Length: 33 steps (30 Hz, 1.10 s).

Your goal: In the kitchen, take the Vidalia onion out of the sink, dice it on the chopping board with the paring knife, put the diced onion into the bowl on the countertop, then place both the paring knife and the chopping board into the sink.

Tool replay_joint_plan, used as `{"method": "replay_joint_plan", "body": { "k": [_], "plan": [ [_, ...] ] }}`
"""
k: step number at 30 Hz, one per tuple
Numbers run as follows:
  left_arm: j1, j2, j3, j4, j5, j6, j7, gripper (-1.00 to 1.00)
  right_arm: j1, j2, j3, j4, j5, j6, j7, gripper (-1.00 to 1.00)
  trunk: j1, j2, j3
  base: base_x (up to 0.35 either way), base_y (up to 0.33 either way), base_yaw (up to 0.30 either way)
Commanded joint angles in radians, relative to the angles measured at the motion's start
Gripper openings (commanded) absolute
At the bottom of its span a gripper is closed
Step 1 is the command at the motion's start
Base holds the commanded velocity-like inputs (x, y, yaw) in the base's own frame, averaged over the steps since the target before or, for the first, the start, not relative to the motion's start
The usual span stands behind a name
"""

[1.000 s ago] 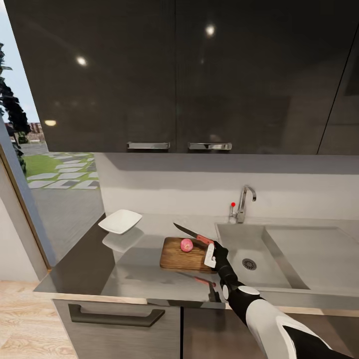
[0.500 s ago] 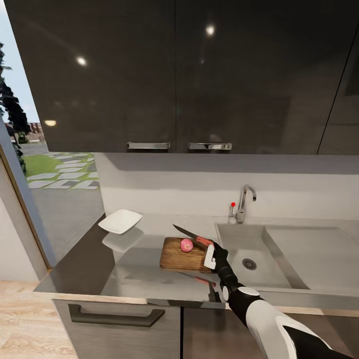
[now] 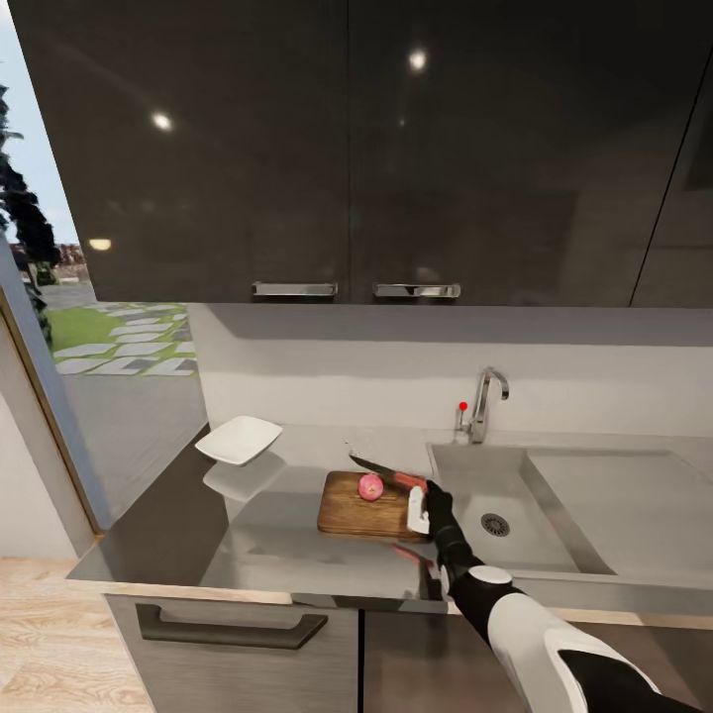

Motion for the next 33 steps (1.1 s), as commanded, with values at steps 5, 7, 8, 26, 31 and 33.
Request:
{"method": "replay_joint_plan", "body": {
  "k": [5,7,8,26,31,33],
  "plan": [
    [-0.001,-0.002,-0.016,0.004,0.010,-0.036,-0.001,1.00,0.000,0.005,0.010,-0.001,0.010,0.009,0.053,-1.00,0.000,-0.001,0.000,0.000,0.000,0.000],
    [-0.001,-0.002,-0.017,0.004,0.010,-0.039,-0.001,1.00,0.000,0.007,0.012,-0.002,0.010,0.010,0.055,-1.00,0.000,-0.001,0.000,0.000,0.000,0.000],
    [-0.001,-0.002,-0.017,0.004,0.010,-0.040,-0.001,1.00,0.000,0.008,0.012,-0.002,0.010,0.010,0.053,-1.00,0.000,-0.001,0.000,0.000,0.000,0.000],
    [-0.001,-0.003,-0.017,0.004,0.010,-0.048,-0.002,1.00,0.000,0.012,0.010,-0.024,0.007,0.010,0.028,-1.00,0.000,-0.001,0.000,0.000,0.000,0.000],
    [-0.001,-0.003,-0.017,0.004,0.010,-0.047,-0.002,1.00,0.000,0.011,0.011,-0.024,0.007,0.009,0.029,-1.00,0.000,-0.001,0.000,0.000,0.000,0.000],
    [-0.001,-0.003,-0.017,0.004,0.010,-0.046,-0.002,1.00,0.000,0.011,0.012,-0.023,0.007,0.009,0.029,-1.00,0.000,-0.001,0.000,0.000,0.000,0.000]
  ]
}}
